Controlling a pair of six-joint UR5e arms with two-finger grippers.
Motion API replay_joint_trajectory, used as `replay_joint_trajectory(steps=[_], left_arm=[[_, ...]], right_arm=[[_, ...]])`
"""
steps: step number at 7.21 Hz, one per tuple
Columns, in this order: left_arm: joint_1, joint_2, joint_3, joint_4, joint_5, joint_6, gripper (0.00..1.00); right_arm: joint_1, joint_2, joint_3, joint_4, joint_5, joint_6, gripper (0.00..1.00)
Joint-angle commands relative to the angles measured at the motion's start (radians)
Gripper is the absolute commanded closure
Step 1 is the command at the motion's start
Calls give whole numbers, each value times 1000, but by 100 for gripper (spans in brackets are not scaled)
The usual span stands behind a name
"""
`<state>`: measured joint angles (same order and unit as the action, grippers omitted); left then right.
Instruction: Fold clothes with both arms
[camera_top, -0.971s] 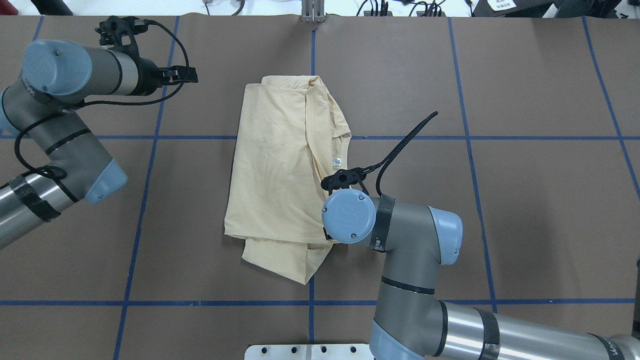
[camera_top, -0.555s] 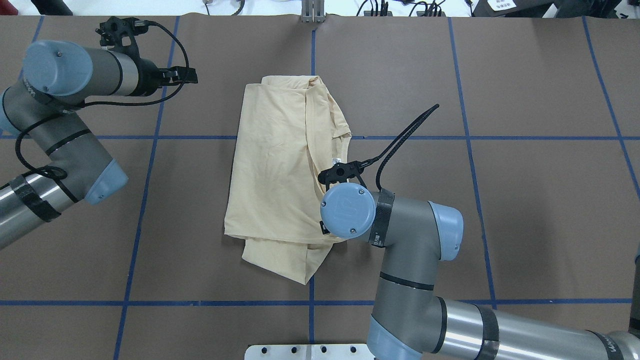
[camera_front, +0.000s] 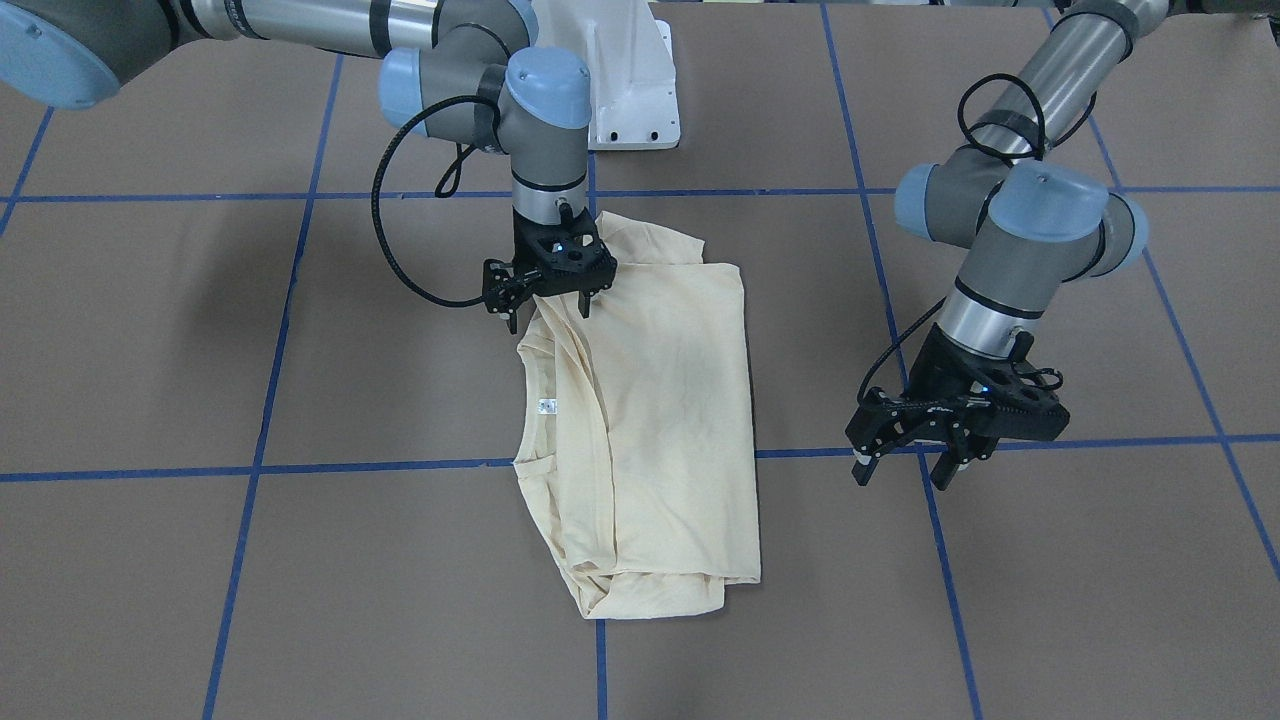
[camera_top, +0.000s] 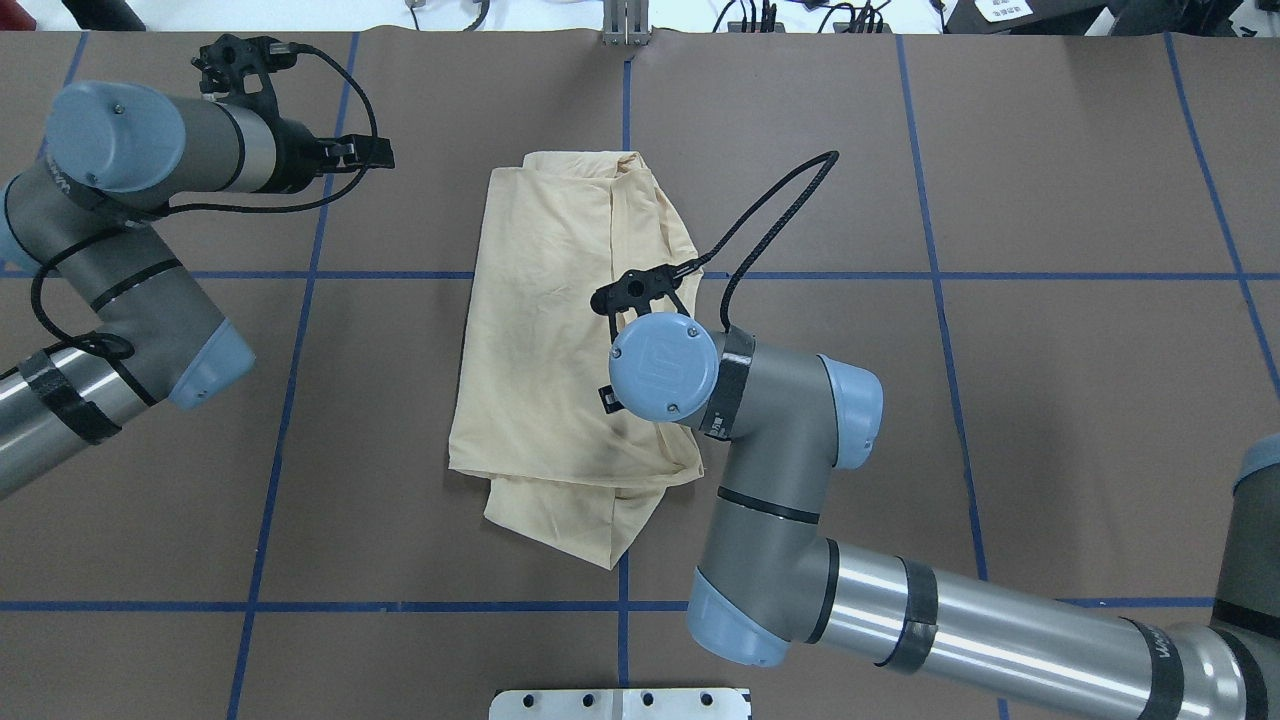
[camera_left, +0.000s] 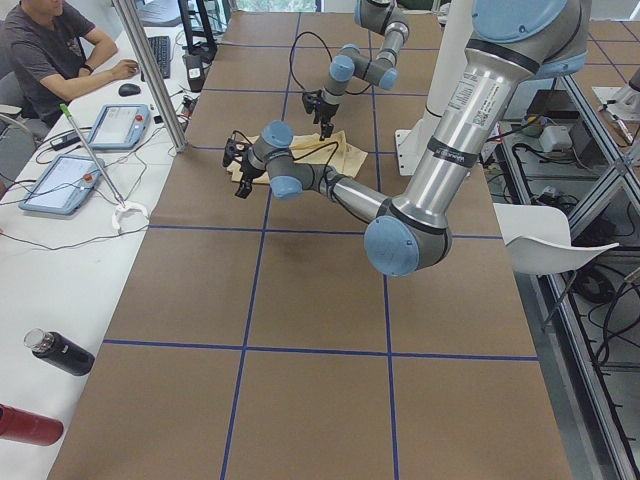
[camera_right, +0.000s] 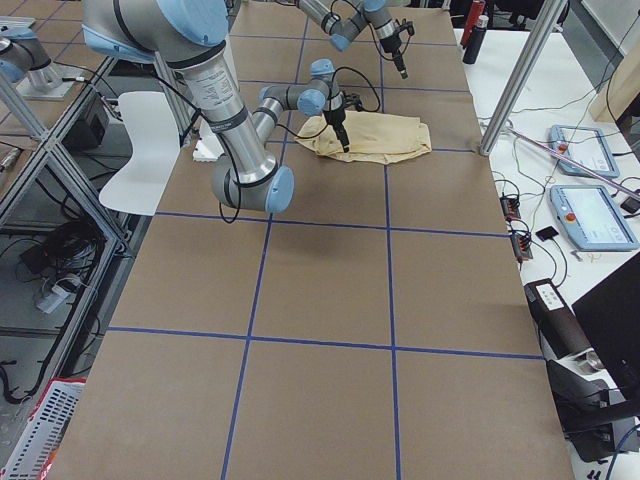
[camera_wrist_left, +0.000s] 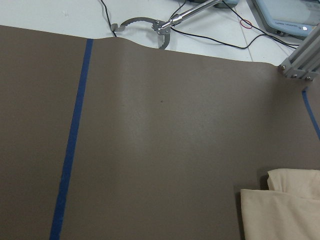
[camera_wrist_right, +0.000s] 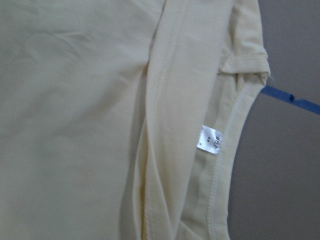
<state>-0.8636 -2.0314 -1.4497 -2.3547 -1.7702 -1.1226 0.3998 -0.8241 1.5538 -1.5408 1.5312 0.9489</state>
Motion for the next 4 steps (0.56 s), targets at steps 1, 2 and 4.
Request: replay_joint_trajectory(steps=[1, 2, 4], left_arm=[[0, 0, 0, 0, 0, 1, 0], [0, -1, 5, -2, 0, 1, 0], [2, 0, 6, -2, 0, 1, 0]], right_arm=[[7, 42, -90, 73, -28, -4, 0], [5, 42, -93, 73, -28, -12, 4], [5, 42, -119, 97, -38, -18, 15]])
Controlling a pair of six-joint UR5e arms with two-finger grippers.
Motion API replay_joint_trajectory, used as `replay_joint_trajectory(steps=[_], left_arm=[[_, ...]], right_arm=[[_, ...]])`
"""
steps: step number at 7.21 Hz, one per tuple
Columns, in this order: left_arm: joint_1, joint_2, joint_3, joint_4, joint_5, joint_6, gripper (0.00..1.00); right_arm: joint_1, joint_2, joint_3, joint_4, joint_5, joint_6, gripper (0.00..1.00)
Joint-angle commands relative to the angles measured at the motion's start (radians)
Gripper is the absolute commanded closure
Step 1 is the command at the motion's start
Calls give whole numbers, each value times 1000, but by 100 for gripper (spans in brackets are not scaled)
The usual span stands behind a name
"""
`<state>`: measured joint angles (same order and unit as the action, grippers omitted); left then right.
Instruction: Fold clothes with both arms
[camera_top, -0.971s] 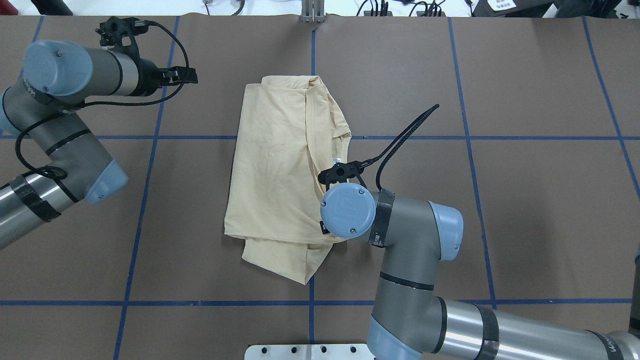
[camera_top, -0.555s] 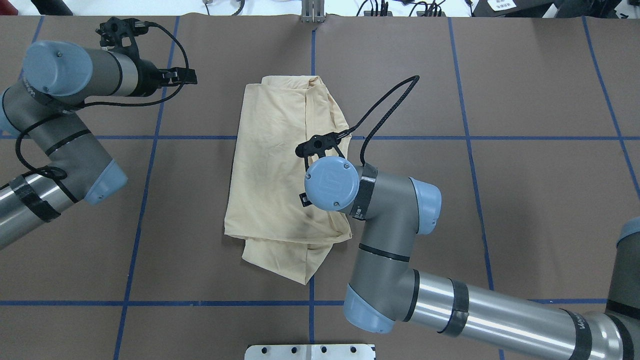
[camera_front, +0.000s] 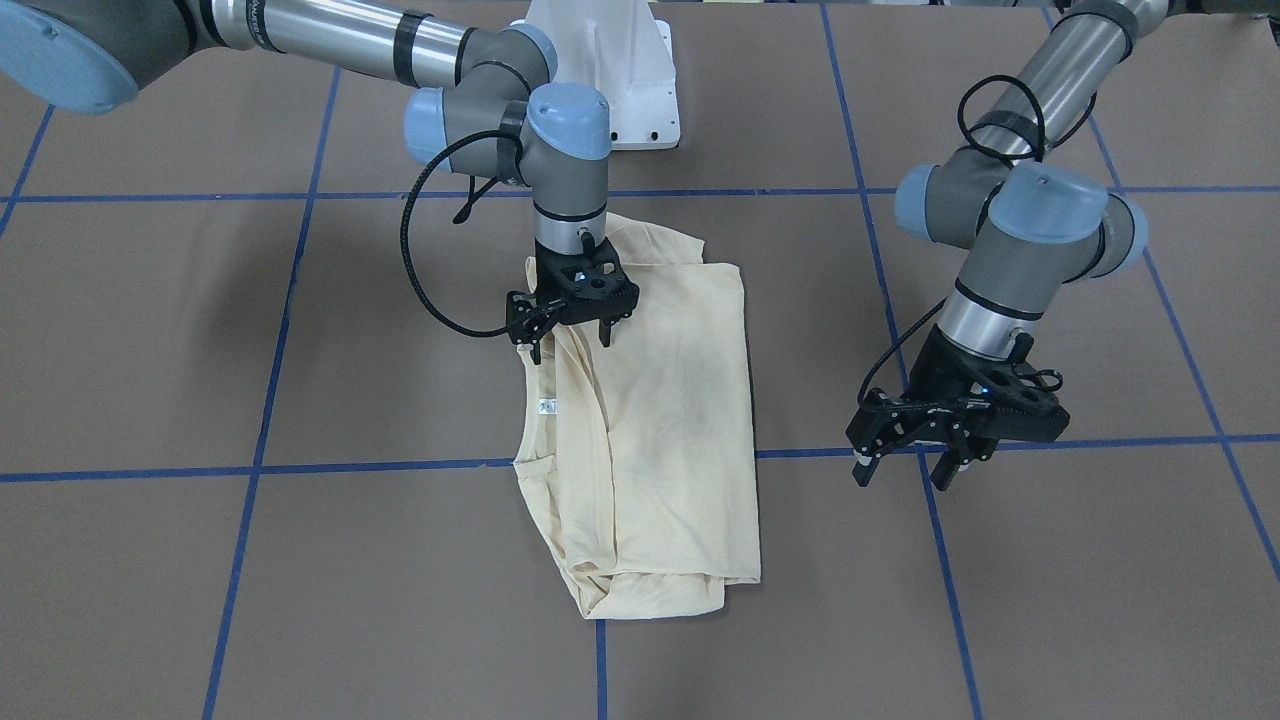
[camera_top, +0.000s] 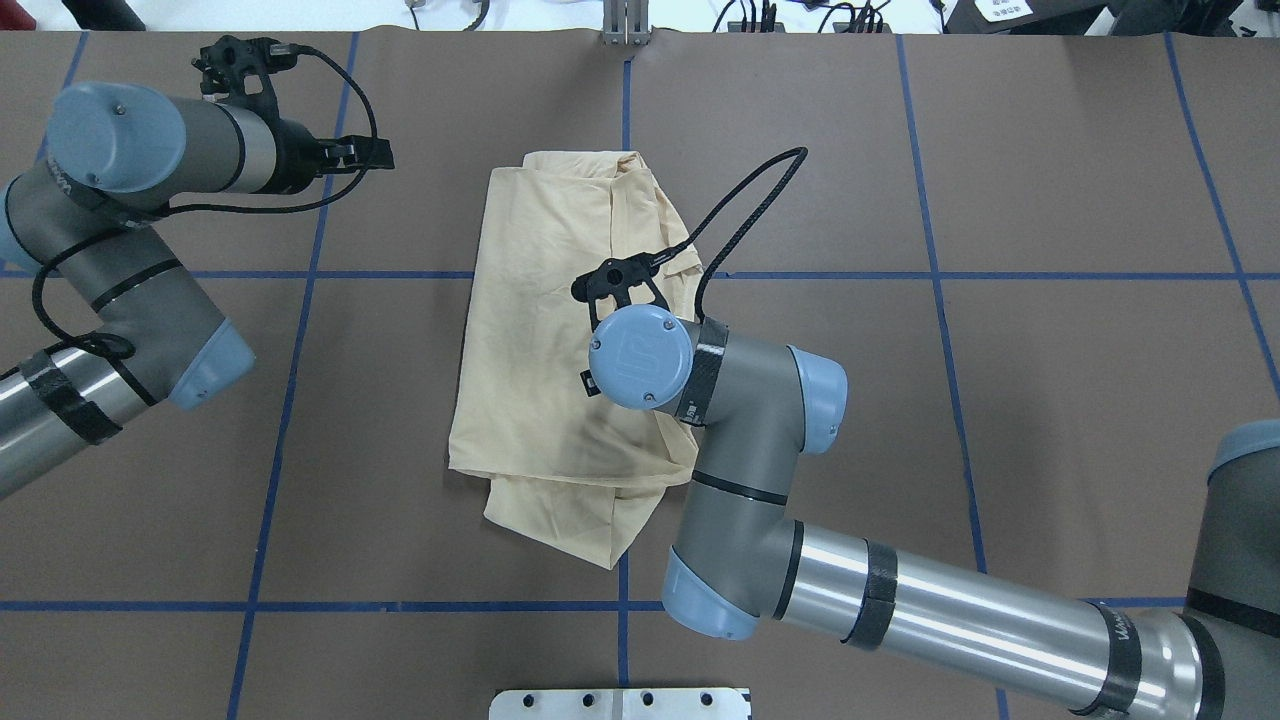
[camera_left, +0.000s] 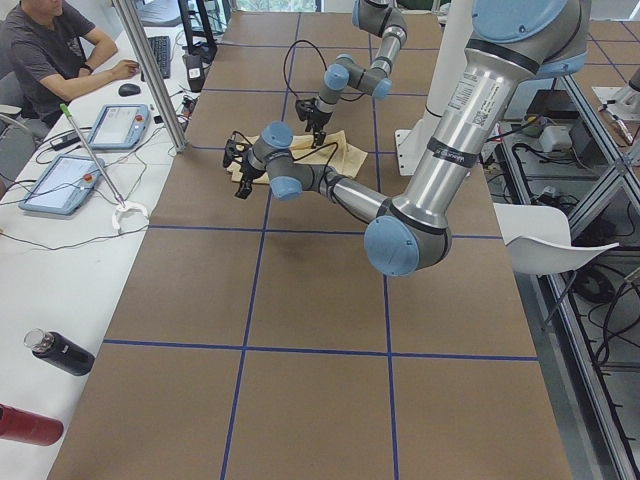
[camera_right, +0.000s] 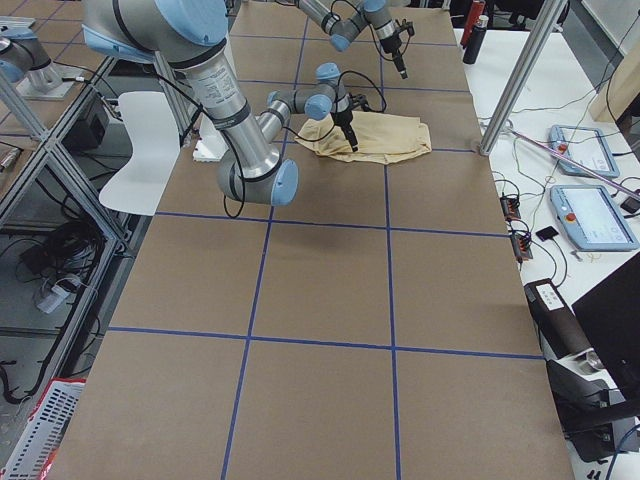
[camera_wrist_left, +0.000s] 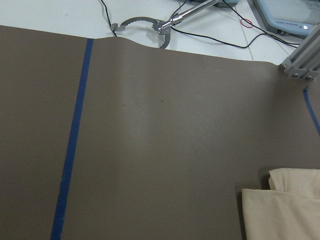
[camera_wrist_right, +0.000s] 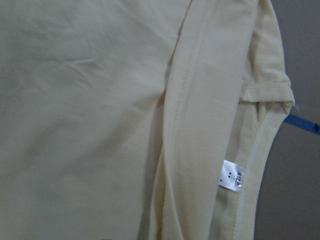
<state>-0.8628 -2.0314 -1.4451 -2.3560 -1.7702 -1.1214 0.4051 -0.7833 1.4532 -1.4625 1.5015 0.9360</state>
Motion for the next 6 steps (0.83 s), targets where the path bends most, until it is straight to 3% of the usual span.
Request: replay_joint_trajectory(steps=[1, 6], left_arm=[[1, -1, 2, 0, 0, 0, 0], [1, -1, 3, 0, 0, -2, 0]], right_arm=[[1, 3, -22, 24, -15, -6, 27], [8, 4, -45, 24, -17, -31, 27]])
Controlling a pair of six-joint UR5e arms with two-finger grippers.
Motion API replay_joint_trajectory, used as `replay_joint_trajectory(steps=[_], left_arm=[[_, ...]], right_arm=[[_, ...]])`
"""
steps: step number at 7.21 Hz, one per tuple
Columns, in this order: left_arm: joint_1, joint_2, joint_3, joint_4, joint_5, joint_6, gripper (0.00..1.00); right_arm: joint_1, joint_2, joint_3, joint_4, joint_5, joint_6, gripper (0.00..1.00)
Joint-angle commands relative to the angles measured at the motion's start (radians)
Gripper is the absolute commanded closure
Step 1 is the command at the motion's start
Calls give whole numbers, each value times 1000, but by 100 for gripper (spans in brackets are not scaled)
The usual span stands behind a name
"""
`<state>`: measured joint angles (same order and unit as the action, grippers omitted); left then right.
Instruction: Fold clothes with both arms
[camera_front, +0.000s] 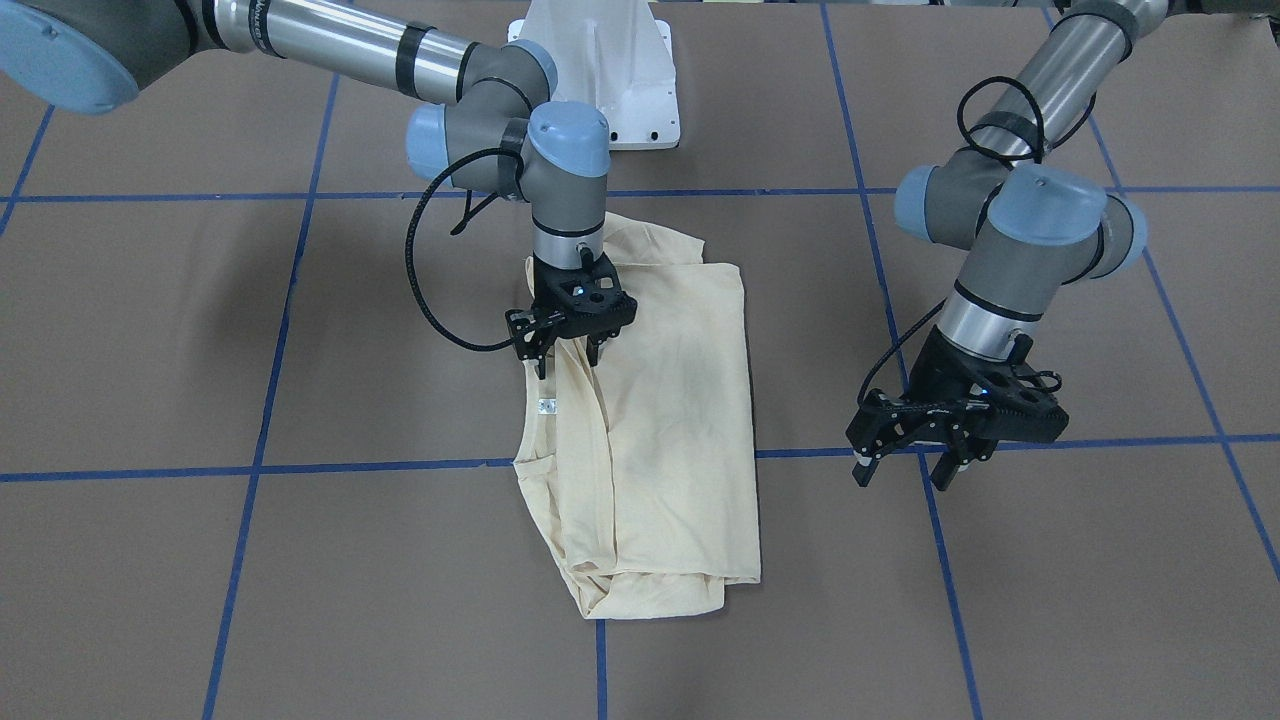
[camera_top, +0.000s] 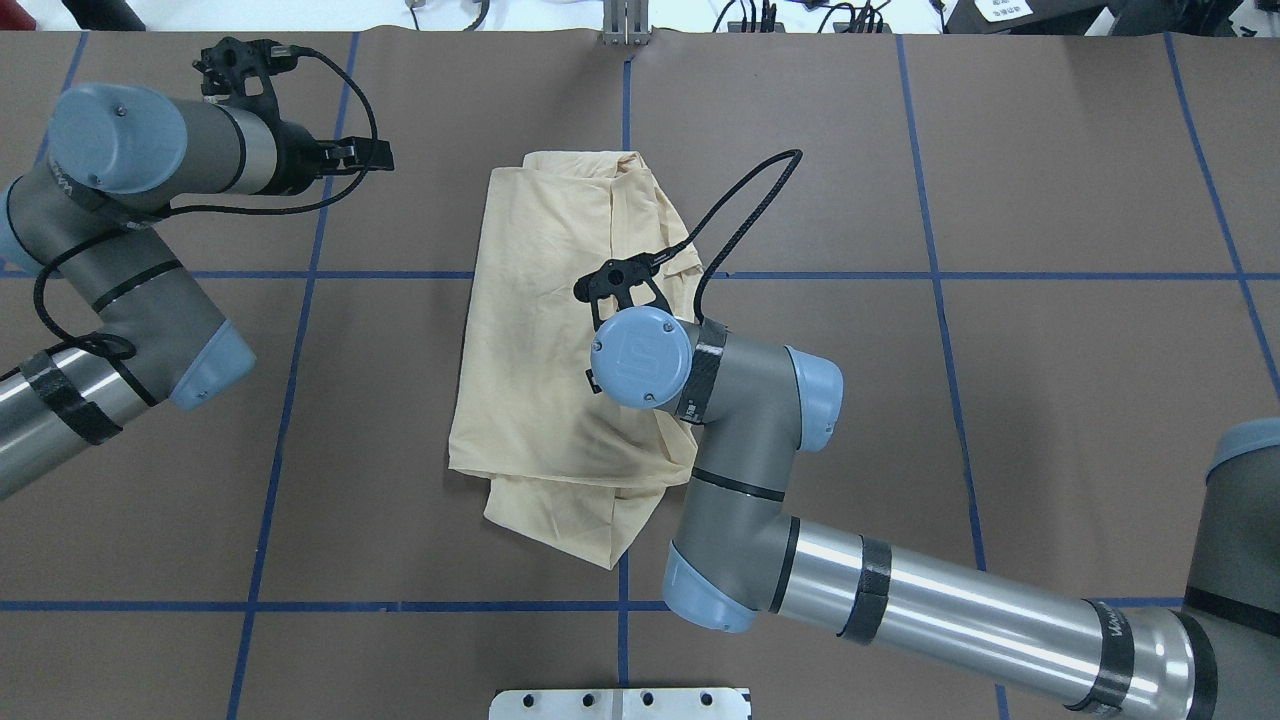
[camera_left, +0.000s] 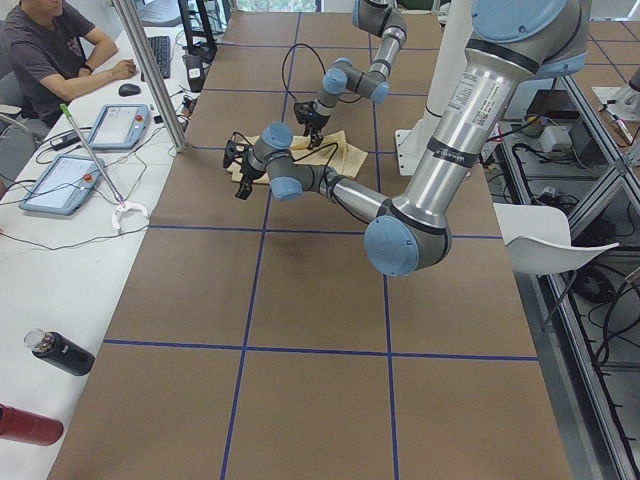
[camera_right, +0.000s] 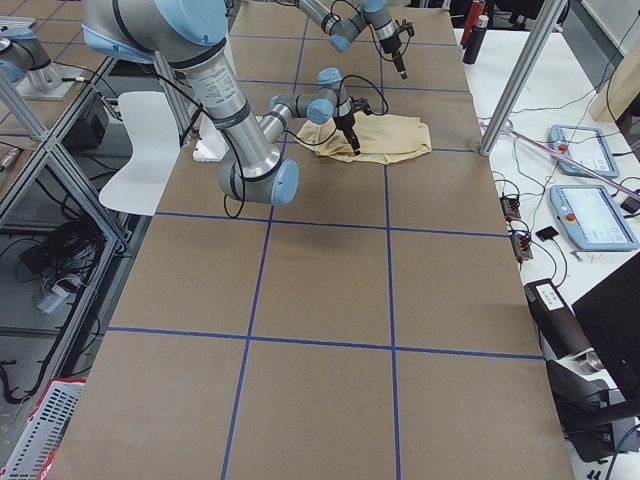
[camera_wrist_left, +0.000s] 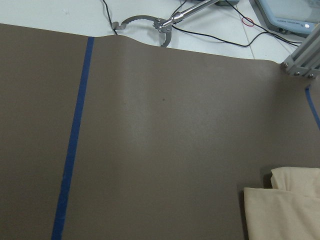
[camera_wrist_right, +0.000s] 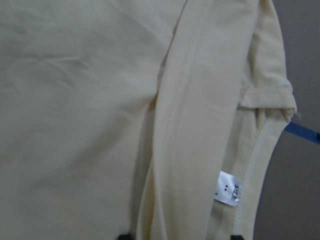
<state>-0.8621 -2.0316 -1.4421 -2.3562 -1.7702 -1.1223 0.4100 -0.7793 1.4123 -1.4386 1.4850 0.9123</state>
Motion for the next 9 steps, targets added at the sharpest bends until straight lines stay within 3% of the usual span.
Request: replay_joint_trajectory(steps=[1, 9], left_arm=[[0, -2, 0, 0, 0, -1, 0], [2, -9, 5, 2, 2, -2, 0]], right_arm=[[6, 0, -4, 0, 0, -18, 27], [39, -11, -3, 0, 12, -39, 27]])
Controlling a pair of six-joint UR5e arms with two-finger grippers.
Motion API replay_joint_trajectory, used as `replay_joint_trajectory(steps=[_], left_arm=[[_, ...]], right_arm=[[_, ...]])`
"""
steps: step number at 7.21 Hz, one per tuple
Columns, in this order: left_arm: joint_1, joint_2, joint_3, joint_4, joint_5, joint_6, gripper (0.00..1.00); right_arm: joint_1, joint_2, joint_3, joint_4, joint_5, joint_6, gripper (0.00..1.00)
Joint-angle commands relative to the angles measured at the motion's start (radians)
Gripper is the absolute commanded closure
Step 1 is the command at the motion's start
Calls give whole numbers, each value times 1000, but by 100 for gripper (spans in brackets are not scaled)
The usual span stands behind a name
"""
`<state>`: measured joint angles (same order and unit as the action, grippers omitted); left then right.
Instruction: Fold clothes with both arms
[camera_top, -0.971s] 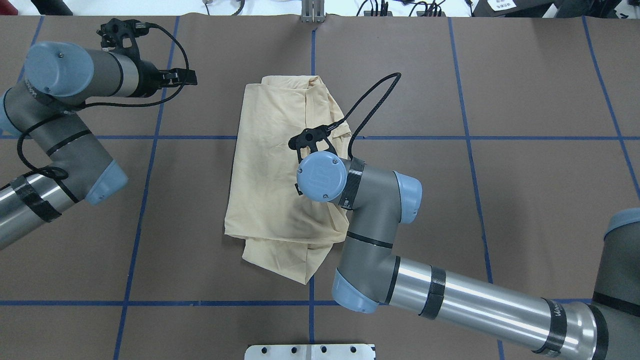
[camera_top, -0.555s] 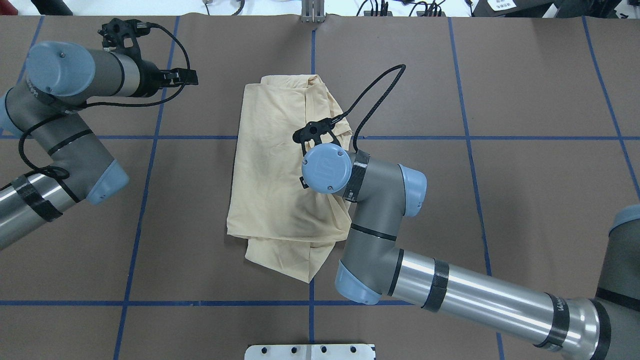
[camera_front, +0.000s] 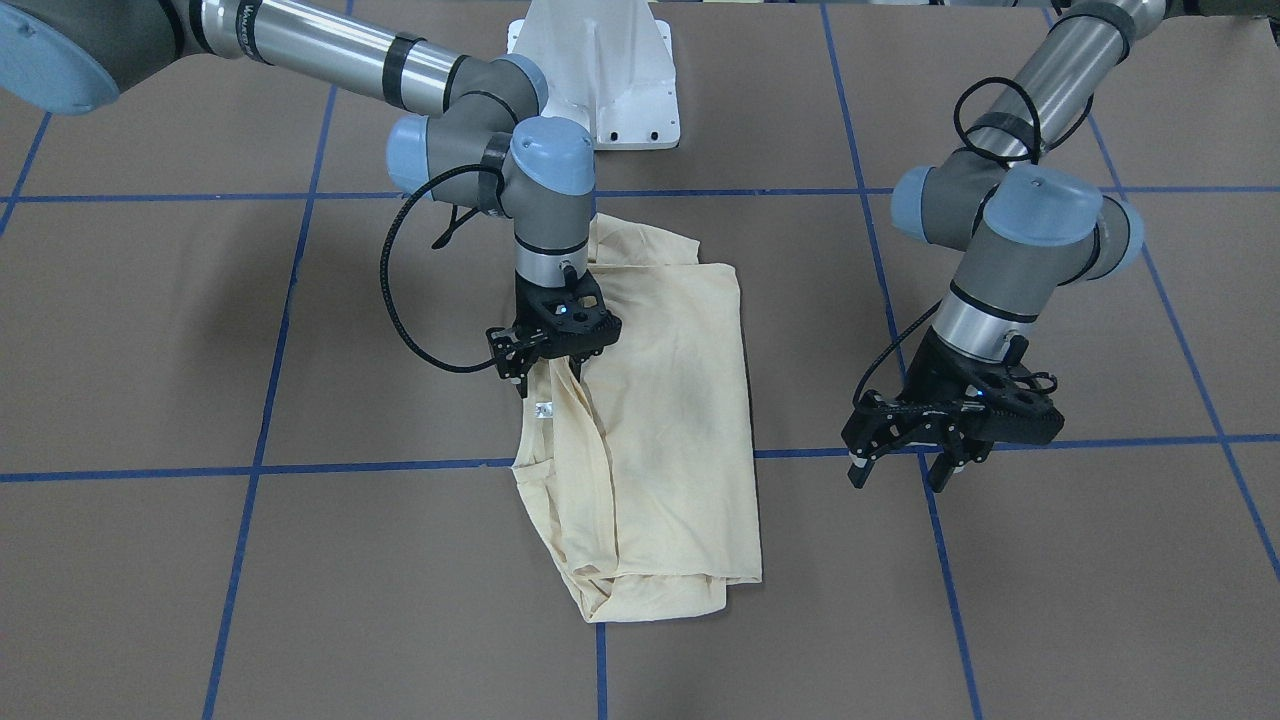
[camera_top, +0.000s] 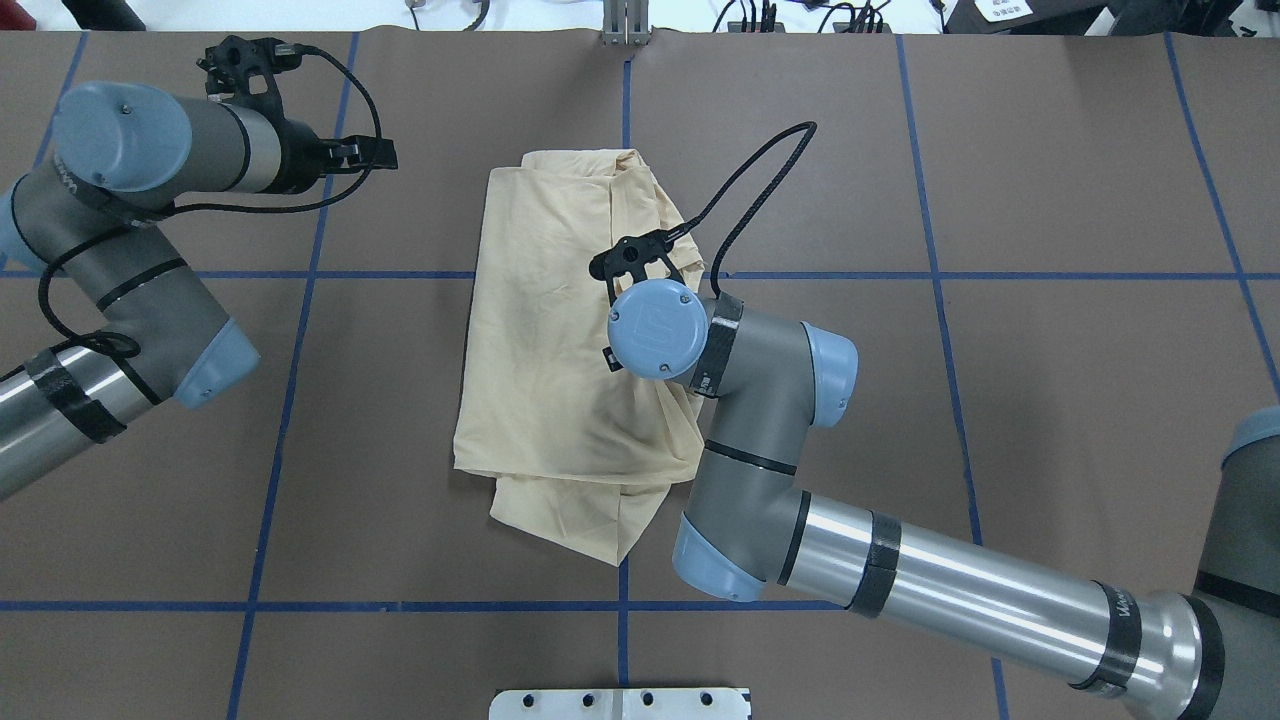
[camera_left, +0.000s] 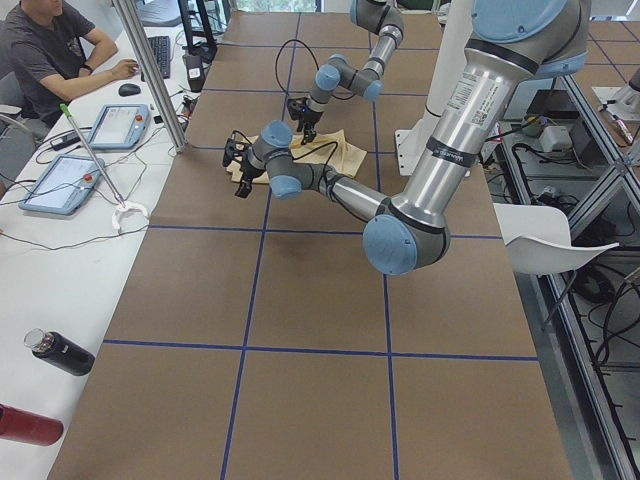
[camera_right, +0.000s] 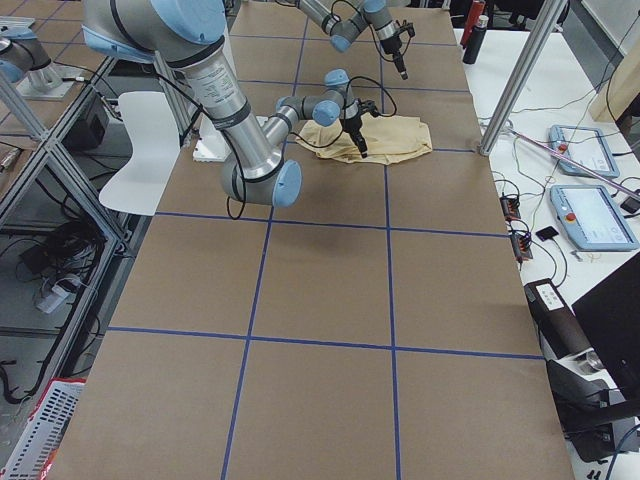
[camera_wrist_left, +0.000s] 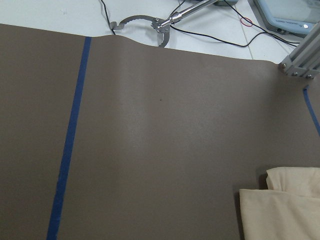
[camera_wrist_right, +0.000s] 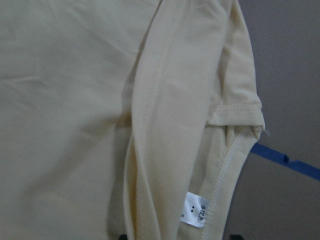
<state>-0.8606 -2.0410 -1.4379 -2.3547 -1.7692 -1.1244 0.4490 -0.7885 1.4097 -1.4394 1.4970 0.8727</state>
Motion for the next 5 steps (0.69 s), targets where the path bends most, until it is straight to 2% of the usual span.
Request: replay_joint_trajectory(steps=[1, 5], left_arm=[[0, 4, 1, -2, 1, 1, 0], [0, -1, 1, 0, -1, -3, 0]], right_arm=[[0, 0, 0, -1, 0, 2, 27], [0, -12, -1, -10, 0, 0, 27]])
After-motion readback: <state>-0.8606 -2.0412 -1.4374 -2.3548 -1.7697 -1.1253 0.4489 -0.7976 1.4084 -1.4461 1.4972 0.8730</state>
